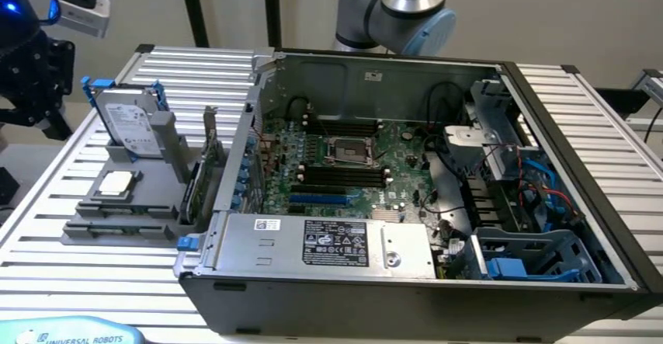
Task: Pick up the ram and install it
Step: 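Pick up the ram and move it above insertion slot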
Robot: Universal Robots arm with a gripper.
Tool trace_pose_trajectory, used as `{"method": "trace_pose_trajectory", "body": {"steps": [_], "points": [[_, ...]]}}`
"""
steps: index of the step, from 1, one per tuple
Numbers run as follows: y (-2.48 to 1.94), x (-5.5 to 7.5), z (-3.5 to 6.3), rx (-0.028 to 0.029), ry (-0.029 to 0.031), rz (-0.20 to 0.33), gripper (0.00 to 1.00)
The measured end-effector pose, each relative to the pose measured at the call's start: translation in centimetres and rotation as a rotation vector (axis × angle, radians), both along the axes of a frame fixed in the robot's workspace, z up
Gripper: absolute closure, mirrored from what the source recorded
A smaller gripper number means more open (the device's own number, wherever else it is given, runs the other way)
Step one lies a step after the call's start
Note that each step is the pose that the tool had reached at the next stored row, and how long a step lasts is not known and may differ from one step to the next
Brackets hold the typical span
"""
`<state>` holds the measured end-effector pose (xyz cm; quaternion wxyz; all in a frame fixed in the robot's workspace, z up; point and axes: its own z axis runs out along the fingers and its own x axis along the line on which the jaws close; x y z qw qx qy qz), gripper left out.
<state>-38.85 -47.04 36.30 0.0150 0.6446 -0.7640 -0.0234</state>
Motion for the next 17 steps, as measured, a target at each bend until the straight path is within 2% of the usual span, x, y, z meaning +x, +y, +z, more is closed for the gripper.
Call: {"method": "trace_pose_trajectory", "body": {"steps": [6, 8, 11, 12, 17], "points": [[0.00, 0.7, -0.60, 0.0001, -0.0001, 0.035, 0.88], [0.00, 0.8, -0.87, 0.0001, -0.0002, 0.049, 0.76], [0.01, 1.0, -1.30, -0.0001, 0.0002, 0.068, 0.70], [0.00, 1.0, -1.47, 0.0000, 0.0000, 0.075, 0.64], [-0.05, 1.0, -2.38, 0.0000, 0.0000, 0.105, 0.64]]}}
